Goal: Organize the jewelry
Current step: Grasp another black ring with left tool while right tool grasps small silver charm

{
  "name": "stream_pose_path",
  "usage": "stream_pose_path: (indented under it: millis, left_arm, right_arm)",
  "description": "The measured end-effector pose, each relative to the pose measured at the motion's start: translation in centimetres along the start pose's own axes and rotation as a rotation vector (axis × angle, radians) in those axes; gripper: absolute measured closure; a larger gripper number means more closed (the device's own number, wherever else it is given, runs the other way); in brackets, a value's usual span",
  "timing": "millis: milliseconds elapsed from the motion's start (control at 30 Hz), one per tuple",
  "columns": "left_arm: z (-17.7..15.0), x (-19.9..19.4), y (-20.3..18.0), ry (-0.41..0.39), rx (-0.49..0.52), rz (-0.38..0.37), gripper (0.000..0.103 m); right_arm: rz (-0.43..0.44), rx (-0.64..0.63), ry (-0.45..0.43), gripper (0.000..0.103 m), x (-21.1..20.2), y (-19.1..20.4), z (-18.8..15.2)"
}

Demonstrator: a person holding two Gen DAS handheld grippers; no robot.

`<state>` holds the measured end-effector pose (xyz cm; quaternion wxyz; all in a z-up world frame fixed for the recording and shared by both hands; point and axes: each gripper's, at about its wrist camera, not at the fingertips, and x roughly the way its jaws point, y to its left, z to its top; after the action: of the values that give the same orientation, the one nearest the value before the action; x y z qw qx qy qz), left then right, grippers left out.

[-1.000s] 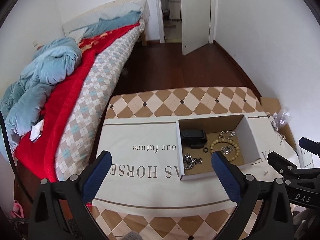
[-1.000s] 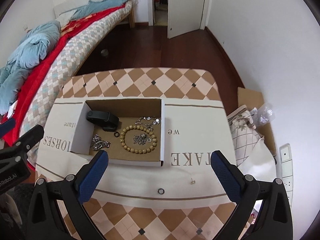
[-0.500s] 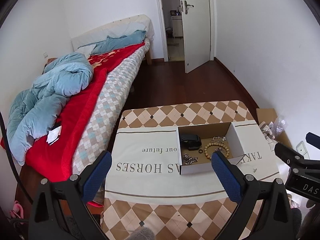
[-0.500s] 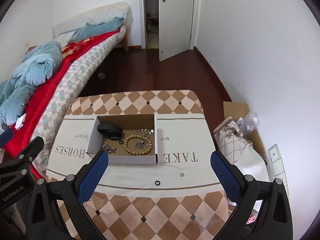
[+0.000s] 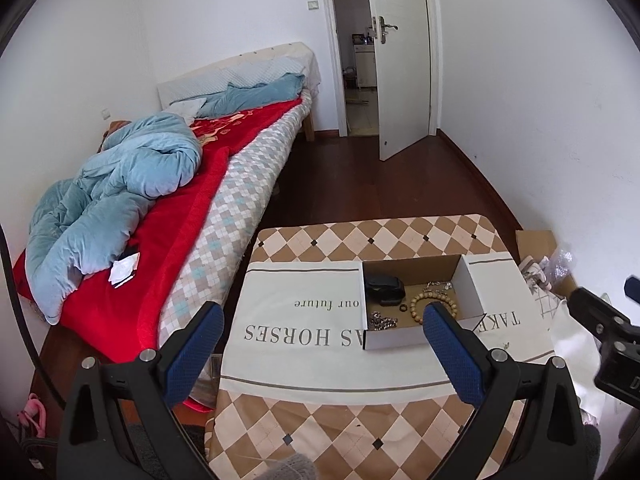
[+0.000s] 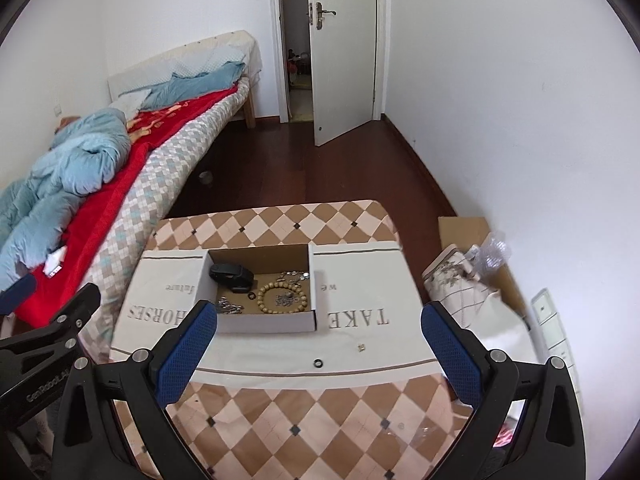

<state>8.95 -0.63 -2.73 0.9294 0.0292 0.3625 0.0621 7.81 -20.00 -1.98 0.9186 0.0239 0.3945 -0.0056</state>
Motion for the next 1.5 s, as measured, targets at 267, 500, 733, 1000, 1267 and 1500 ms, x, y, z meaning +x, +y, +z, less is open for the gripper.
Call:
stream_pose_path:
  millis: [267,500,733,1000,1267,1500]
  left_arm:
    - [-1.3,4.4,-1.3,0.055,-0.018,0.058,0.001]
    - [-4.1,10.7,-4.3,0.205,0.052,0.091,0.001]
    - [-5.6,13.6,-5.7,0.269,0.087,0.113,0.001]
    - [-6.2,15.2,-6.5,0.32,0.095,0.075,0.001]
    - [-7.5,15.7,-11.1,0.401,0.13,-0.073,0.002]
    - [-9.5,16.8,-17.3,0.46,0.186,-0.204,0.006]
  right_arm:
    - [-0.023,0.122,0.095,0.042,4.9,-6.7,-2.9]
    - [0.026,0.183,0.258,0.042,14.4,-10.8,-7.2]
    - [0.033,0.107,0.306,0.053,21.1,-8.8,-9.3]
    - [-0.026,-0.052,0.274,0.091,23.7,-6.0,-10.1]
    - [-0.018,0.056,0.237,0.094,21.1,-9.3,-10.0]
    - [-0.062,0.115,0.227,0.094,19.0,-12.4,-10.0]
